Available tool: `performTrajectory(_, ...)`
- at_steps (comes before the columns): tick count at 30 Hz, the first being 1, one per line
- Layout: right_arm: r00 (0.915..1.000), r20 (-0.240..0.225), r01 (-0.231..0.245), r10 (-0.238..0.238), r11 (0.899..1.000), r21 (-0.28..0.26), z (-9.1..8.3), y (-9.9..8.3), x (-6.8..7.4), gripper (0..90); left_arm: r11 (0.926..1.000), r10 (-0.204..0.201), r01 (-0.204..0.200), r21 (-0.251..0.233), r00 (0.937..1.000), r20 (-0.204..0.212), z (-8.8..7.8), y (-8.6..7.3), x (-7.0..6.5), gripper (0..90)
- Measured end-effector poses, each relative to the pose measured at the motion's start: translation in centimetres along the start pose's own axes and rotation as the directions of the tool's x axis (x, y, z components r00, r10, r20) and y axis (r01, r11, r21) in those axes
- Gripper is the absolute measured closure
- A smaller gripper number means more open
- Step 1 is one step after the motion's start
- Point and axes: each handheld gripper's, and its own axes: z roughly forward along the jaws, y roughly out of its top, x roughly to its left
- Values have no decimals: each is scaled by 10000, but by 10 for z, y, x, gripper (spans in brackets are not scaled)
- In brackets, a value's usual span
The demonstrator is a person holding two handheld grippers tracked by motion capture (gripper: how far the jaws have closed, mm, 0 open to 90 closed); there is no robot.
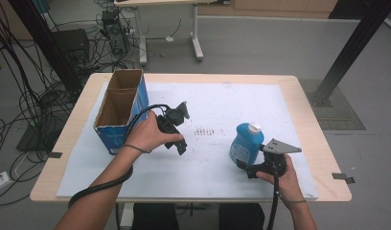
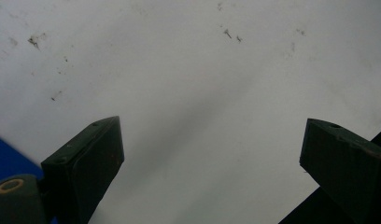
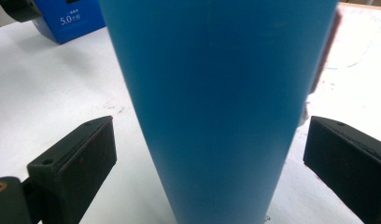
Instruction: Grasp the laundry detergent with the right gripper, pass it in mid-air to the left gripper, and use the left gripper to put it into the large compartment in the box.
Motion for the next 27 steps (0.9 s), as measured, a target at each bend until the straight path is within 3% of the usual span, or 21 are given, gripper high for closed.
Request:
performTrajectory(7,10000,42,15,-14,10000,-73,2,0,1,31,10000,6,-6,-34,10000,30,0,0,0,68)
performTrajectory(27,9989,374,-256,271,9989,-387,8,-6,9,160,10000,61,-61,9,9999,96,1,1,-1,68)
